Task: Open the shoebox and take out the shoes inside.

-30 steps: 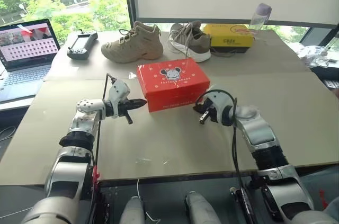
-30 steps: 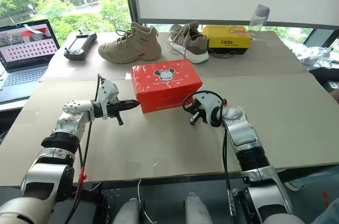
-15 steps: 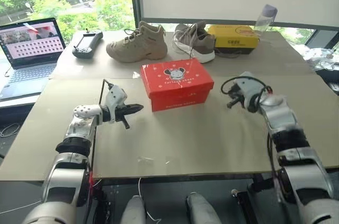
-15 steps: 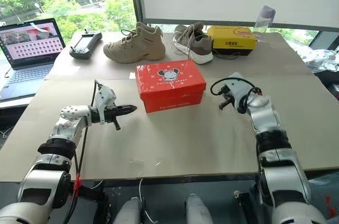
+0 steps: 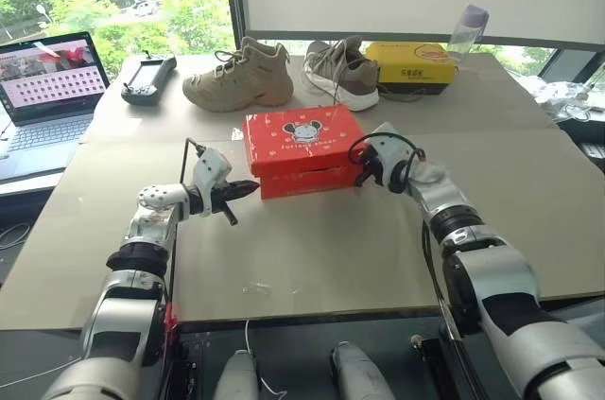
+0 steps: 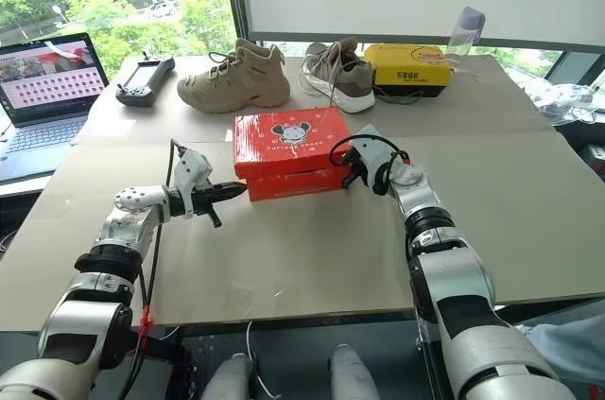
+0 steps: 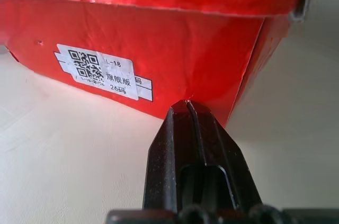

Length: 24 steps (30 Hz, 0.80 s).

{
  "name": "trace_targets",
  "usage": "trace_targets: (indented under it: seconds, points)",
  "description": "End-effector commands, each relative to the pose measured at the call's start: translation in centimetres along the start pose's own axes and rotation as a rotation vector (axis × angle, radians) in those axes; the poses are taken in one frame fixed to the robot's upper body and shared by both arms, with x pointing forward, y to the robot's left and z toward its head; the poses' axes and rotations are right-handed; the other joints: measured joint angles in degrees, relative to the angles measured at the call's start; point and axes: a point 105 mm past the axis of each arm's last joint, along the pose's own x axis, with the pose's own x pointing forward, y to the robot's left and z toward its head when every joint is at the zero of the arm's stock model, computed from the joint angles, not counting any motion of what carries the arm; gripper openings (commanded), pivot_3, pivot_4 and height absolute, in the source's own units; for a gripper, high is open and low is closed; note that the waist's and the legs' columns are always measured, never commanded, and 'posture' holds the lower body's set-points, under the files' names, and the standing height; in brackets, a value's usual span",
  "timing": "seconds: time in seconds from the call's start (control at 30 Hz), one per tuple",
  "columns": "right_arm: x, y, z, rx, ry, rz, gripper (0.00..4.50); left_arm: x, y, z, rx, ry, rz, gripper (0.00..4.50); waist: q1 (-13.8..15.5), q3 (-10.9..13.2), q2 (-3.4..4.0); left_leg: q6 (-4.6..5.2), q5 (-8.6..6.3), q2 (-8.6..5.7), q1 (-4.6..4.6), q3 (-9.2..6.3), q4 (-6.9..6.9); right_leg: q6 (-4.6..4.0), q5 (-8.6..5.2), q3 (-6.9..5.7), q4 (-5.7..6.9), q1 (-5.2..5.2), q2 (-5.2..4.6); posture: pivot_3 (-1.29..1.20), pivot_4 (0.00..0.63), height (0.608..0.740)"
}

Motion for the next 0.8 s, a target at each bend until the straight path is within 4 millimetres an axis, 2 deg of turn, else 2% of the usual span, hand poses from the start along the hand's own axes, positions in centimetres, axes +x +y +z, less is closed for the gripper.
trace_targets:
  seconds: [0.03, 0.17, 0.33, 0.43, 0.63, 0.8]
  points:
    - [-0.2, 4.1, 1.5, -0.041, -0.069, 0.232, 0.02, 1.4, -1.0, 3.1, 0.093, -0.067, -0.087, 0.0, 0.02, 0.0, 0.0, 0.0, 0.0, 0.0, 0.0, 0.0, 0.0, 0.0, 0.0, 0.0, 0.01, 0.0, 0.0, 0.0, 0.15, 0.712]
    - [-1.9, 6.4, 1.5, -0.037, -0.063, 0.285, 0.02, 1.7, -2.2, 3.2, 0.111, -0.064, -0.164, 0.0, 0.15, 0.0, 0.0, 0.0, -0.01, 0.0, -0.01, -0.04, -0.07, -0.01, -0.05, -0.03, 0.02, -0.01, 0.0, 0.0, 0.15, 0.712]
    - [-2.9, 7.4, 1.4, -0.018, -0.031, 0.25, 0.02, 2.0, -3.9, 3.1, 0.131, -0.054, -0.259, 0.0, 0.5, -0.01, 0.0, -0.01, -0.01, 0.0, -0.01, -0.03, 0.04, -0.01, -0.05, -0.05, 0.05, 0.0, 0.0, 0.0, 0.15, 0.712]
    - [-3.0, 6.6, 0.8, -0.007, 0.003, 0.173, 0.02, 2.0, -4.4, 3.1, 0.138, -0.049, -0.284, 0.0, 0.93, -0.01, -0.01, -0.02, 0.0, 0.01, 0.0, -0.02, 0.07, -0.01, -0.05, -0.04, 0.04, 0.02, 0.0, 0.0, 0.15, 0.712]
    - [-4.0, 2.5, -0.6, -0.019, 0.083, -0.016, 0.02, 1.0, -3.9, 2.2, 0.117, -0.026, -0.259, 0.0, 1.7, -0.01, -0.01, -0.02, 0.0, 0.0, 0.01, -0.01, 0.12, -0.01, -0.04, -0.03, 0.03, 0.04, 0.0, 0.0, 0.15, 0.712]
    - [-5.9, 1.6, -0.9, -0.037, 0.116, -0.015, 0.02, -0.6, -2.4, 0.7, 0.089, 0.013, -0.169, 0.0, 2.01, -0.01, -0.01, -0.02, 0.0, 0.0, -0.01, -0.02, 0.06, -0.02, -0.05, -0.03, 0.01, 0.01, 0.0, 0.0, 0.15, 0.712]
